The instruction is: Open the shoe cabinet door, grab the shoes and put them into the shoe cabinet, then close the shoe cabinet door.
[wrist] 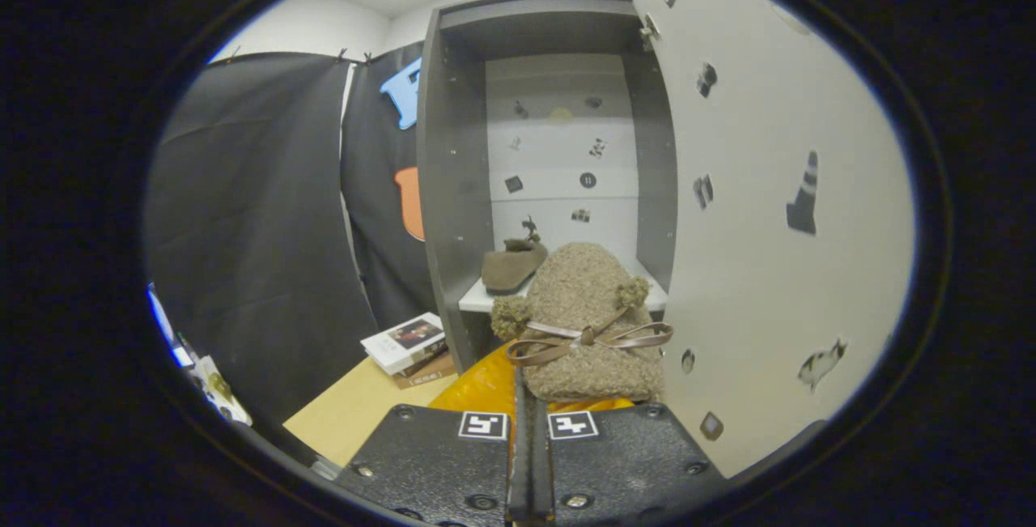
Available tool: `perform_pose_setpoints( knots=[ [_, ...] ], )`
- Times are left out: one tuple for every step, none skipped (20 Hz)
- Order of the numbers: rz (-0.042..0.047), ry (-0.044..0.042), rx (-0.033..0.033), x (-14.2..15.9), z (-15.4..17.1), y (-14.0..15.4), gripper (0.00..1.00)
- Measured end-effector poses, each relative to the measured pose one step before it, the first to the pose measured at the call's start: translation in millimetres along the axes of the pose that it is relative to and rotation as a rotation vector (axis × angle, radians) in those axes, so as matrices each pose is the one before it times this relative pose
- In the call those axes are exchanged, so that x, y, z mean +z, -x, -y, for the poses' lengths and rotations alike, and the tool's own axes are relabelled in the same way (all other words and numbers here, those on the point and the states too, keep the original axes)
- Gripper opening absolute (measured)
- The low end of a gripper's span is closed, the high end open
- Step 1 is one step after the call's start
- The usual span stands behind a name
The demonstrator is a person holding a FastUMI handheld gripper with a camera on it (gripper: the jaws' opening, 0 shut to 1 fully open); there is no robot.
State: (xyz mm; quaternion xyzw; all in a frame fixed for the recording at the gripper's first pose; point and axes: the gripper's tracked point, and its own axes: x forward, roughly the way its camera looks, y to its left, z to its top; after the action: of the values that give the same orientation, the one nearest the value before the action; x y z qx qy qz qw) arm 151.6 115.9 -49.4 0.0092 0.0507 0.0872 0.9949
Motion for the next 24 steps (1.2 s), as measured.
perform_pose_setpoints(
  knots=[
    [0.01123, 0.00355, -0.00578, 11.88, 1.22, -6.29, 0.05],
    [0.01595, 0.00126, -0.00843, 13.99, 2.52, -6.72, 0.05],
    [0.01667, 0.00499, -0.00581, 13.19, 1.97, -6.60, 0.05],
    [0.01628, 0.00894, -0.00921, 10.30, 1.63, -7.88, 0.05],
    [0.00853, 0.01048, -0.00705, 8.67, 2.95, -9.19, 0.05],
    [0.00860, 0.00570, -0.00491, 9.83, 1.35, -12.03, 0.05],
    [0.00629, 0.00694, 0.00009, 9.58, 2.11, -7.71, 0.06],
    [0.00709, 0.00987, -0.00421, 6.35, 1.66, -8.91, 0.06],
    [0.00823, 0.00499, -0.00587, 4.41, 2.55, -11.35, 0.06],
    [0.00861, -0.00164, -0.00628, 7.14, 2.40, -11.65, 0.05],
    [0.00869, 0.00580, -0.00638, 5.83, 1.77, -11.44, 0.05],
    [0.00798, 0.00218, -0.00561, 4.52, 2.41, -11.35, 0.05],
    [-0.00113, 0.00564, -0.00602, 0.55, 0.02, -13.06, 0.05],
    [0.00356, 0.00699, -0.00510, 2.61, 1.05, -13.74, 0.05],
    [-0.00658, -0.00153, -0.00051, -1.04, 0.52, -14.28, 0.05],
    [-0.01432, -0.00546, 0.00243, -1.95, -1.54, -12.35, 0.05],
    [-0.01216, -0.01456, 0.00090, -2.28, 0.30, -15.21, 0.05],
    [-0.00757, -0.00873, -0.00429, -2.14, 1.68, -13.93, 0.06],
    [-0.01216, -0.00080, -0.01184, -2.87, 2.83, -17.91, 0.05],
    [-0.01460, -0.00239, -0.00920, -3.40, 3.04, -14.10, 0.05],
    [-0.01253, 0.00175, -0.00664, -4.05, 2.16, -18.05, 0.05],
    [-0.01929, -0.00191, -0.00229, -5.85, 1.57, -17.39, 0.05],
    [-0.03477, -0.00563, -0.00065, -8.40, 0.99, -16.91, 0.06],
    [-0.02429, -0.00428, -0.00174, -6.42, 1.45, -16.05, 0.05]
  ],
)
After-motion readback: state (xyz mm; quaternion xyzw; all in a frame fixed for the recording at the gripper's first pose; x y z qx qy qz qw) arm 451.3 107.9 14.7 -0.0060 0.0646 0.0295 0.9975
